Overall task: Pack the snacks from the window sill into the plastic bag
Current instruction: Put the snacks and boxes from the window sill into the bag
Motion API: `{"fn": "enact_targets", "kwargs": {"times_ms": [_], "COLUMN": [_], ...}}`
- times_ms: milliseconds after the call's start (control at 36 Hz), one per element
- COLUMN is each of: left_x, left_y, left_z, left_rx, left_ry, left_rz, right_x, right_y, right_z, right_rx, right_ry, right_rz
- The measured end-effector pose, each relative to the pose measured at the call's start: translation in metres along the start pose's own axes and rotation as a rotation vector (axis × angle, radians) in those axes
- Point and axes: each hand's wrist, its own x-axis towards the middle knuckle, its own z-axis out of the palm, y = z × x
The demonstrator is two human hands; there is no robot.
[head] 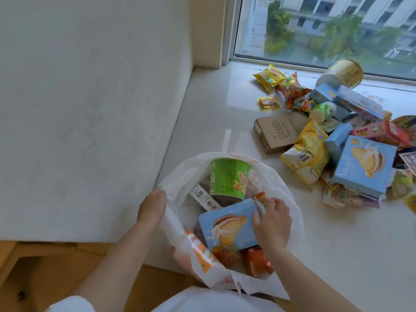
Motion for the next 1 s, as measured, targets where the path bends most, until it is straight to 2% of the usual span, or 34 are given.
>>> {"fn": "enact_targets", "kwargs": {"times_ms": [56,111,222,278,361,417,556,611,667,722,806,889,944,1000], "left_x": [-0.004,-0.005,-0.006,-0.006,0.001,0.007,0.016,0.018,0.017,0.017,0.020,0.025,0.024,0.022], "left_y": [0.003,0.006,0.017,0.024,0.034,0.040,0.056,0.062,0.067,0.068,0.068,0.070,0.076,0.084], "left_z": [0.005,0.011,0.022,0.025,0.027,0.027,0.023,0.024,0.025,0.027,0.028,0.028,0.028,0.032], "left_rx": [-0.059,-0.020,0.068,0.009,-0.020,-0.053,-0.281,-0.335,-0.383,-0.389,-0.311,-0.221,-0.110,0.072], "left_ry": [-0.005,0.020,0.116,0.100,0.050,0.047,0.185,0.208,0.214,0.228,0.234,0.214,0.248,0.294], "left_rz": [-0.010,0.012,0.097,0.074,0.050,0.064,0.076,0.056,0.029,0.000,-0.035,-0.005,0.073,0.234], "right_x": [0.011,0.020,0.029,0.034,0.043,0.052,0.078,0.083,0.084,0.082,0.077,0.078,0.083,0.091], "right_y": [0.015,0.029,0.045,0.048,0.043,0.039,0.038,0.043,0.052,0.061,0.070,0.064,0.055,0.047], "right_z": [-0.011,-0.016,-0.016,-0.017,-0.031,-0.050,-0.095,-0.104,-0.104,-0.098,-0.089,-0.084,-0.081,-0.077], "right_rx": [-0.036,-0.074,-0.109,0.025,0.377,0.508,0.645,0.655,0.652,0.581,0.410,0.231,0.106,-0.016], "right_ry": [-0.049,-0.084,-0.234,-0.268,-0.134,0.005,0.444,0.569,0.598,0.486,0.245,0.182,0.160,0.077], "right_rz": [0.263,0.438,0.695,0.773,0.835,0.856,0.810,0.830,0.885,0.926,0.834,0.596,0.400,0.225]}}
